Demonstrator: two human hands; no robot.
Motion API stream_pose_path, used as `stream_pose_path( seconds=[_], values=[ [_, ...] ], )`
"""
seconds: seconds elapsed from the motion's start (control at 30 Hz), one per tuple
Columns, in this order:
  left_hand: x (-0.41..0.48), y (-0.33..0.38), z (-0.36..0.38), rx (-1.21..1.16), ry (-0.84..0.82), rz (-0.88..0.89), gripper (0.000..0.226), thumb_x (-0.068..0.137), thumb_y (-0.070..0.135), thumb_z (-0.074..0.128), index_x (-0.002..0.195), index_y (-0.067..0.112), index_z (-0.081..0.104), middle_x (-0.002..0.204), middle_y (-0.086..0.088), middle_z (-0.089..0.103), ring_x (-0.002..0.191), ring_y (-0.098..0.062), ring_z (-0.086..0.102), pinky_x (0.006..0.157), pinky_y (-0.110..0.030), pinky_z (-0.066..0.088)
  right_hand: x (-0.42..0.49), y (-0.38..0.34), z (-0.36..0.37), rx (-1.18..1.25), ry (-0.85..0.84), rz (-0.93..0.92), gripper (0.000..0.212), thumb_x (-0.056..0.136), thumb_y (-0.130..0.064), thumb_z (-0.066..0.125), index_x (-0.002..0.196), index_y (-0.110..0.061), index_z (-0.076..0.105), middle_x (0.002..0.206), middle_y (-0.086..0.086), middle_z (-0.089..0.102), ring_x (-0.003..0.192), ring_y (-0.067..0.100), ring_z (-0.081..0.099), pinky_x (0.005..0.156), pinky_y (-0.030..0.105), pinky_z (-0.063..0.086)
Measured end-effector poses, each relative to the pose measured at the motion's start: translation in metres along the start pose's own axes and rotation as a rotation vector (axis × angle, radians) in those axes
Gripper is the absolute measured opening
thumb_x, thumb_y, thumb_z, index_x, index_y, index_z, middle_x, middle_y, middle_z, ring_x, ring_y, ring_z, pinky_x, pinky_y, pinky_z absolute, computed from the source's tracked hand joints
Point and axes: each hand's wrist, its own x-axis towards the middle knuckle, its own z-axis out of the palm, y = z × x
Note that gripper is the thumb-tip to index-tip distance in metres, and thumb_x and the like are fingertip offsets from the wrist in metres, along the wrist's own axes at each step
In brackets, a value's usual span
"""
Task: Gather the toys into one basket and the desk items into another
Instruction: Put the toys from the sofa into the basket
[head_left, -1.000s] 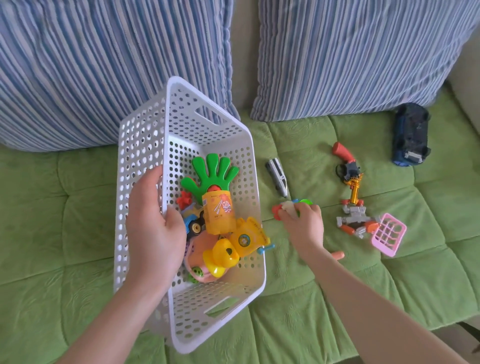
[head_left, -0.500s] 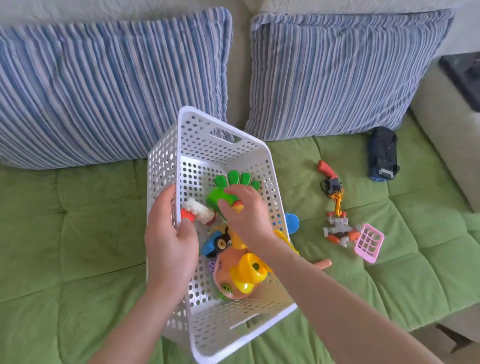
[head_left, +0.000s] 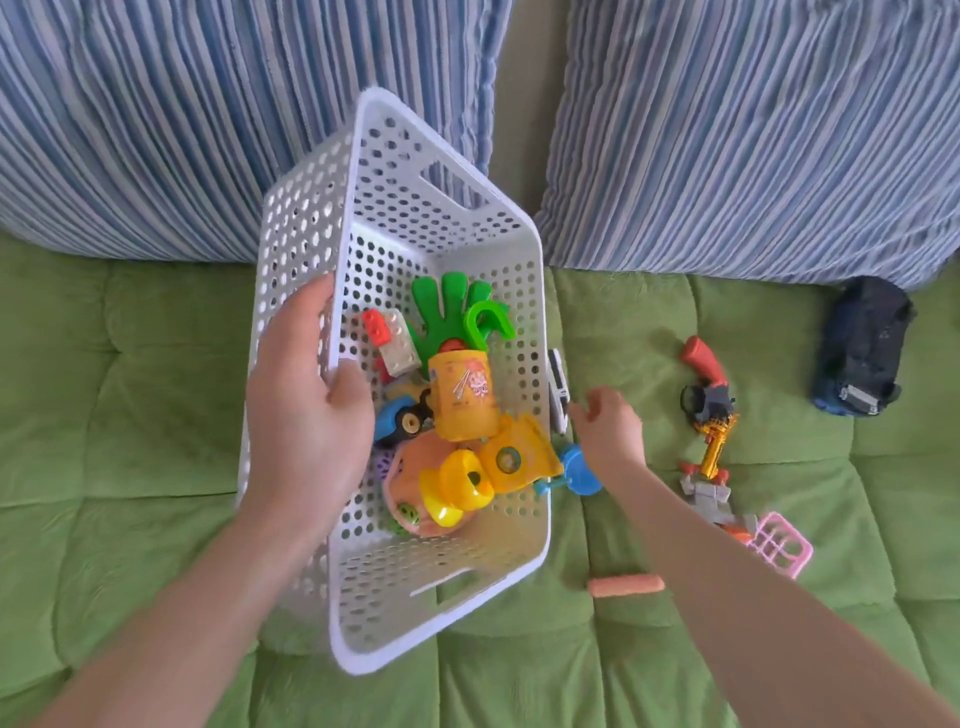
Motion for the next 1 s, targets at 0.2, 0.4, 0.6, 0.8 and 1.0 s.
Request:
stream_pose_path(
  seconds=[0.2,0.4,0.6,0.8,1.0],
  values=[
    [0.004,-0.007,0.022,0.060,0.090,0.005,0.057,0.083,-0.011,0.046,0.134,0.014,0.042,0.126,0.003,0.053,0.100,0.006,0.052,0.090,-0.020,0.048,0.047,0.001,0.028,-0.129,-0.157,-0.032,0.024,0.090,-0.022,0.053,0.104,-0.003,0.047,0.102,0.015,0.055,0.084,0.028,0.051,0.060,0.031,0.041],
    [0.002,-0.011,0.028,0.083,0.096,0.028,0.058,0.081,-0.009,0.045,0.134,0.014,0.041,0.124,0.001,0.054,0.105,0.001,0.053,0.087,-0.024,0.049,0.069,-0.001,0.036,-0.178,-0.134,-0.005,0.032,0.086,-0.020,0.055,0.109,0.001,0.048,0.110,0.022,0.058,0.098,0.037,0.058,0.078,0.043,0.050],
    [0.002,-0.008,0.033,0.086,0.079,0.022,0.059,0.076,-0.001,0.039,0.135,0.008,0.041,0.131,-0.008,0.051,0.122,-0.020,0.049,0.099,-0.043,0.044,0.050,0.007,0.014,-0.081,-0.122,0.001,0.037,0.074,-0.038,0.052,0.089,-0.005,0.052,0.087,0.017,0.063,0.073,0.030,0.060,0.054,0.027,0.041],
    [-0.002,-0.004,0.035,0.109,0.092,-0.025,0.058,0.081,-0.010,0.044,0.135,0.011,0.040,0.131,-0.008,0.050,0.116,-0.026,0.052,0.097,-0.046,0.045,0.003,0.046,0.004,-0.084,-0.234,0.065,0.025,0.081,-0.021,0.059,0.093,-0.005,0.042,0.087,0.010,0.051,0.070,0.025,0.050,0.052,0.029,0.041],
    [-0.004,-0.003,0.037,0.129,0.088,0.003,0.062,0.076,-0.012,0.042,0.134,0.013,0.041,0.128,-0.007,0.052,0.112,-0.025,0.053,0.091,-0.048,0.047,-0.008,0.074,0.026,-0.115,-0.184,0.061,0.027,0.086,-0.011,0.057,0.102,-0.002,0.037,0.100,0.014,0.050,0.079,0.026,0.049,0.061,0.031,0.037]
  ],
)
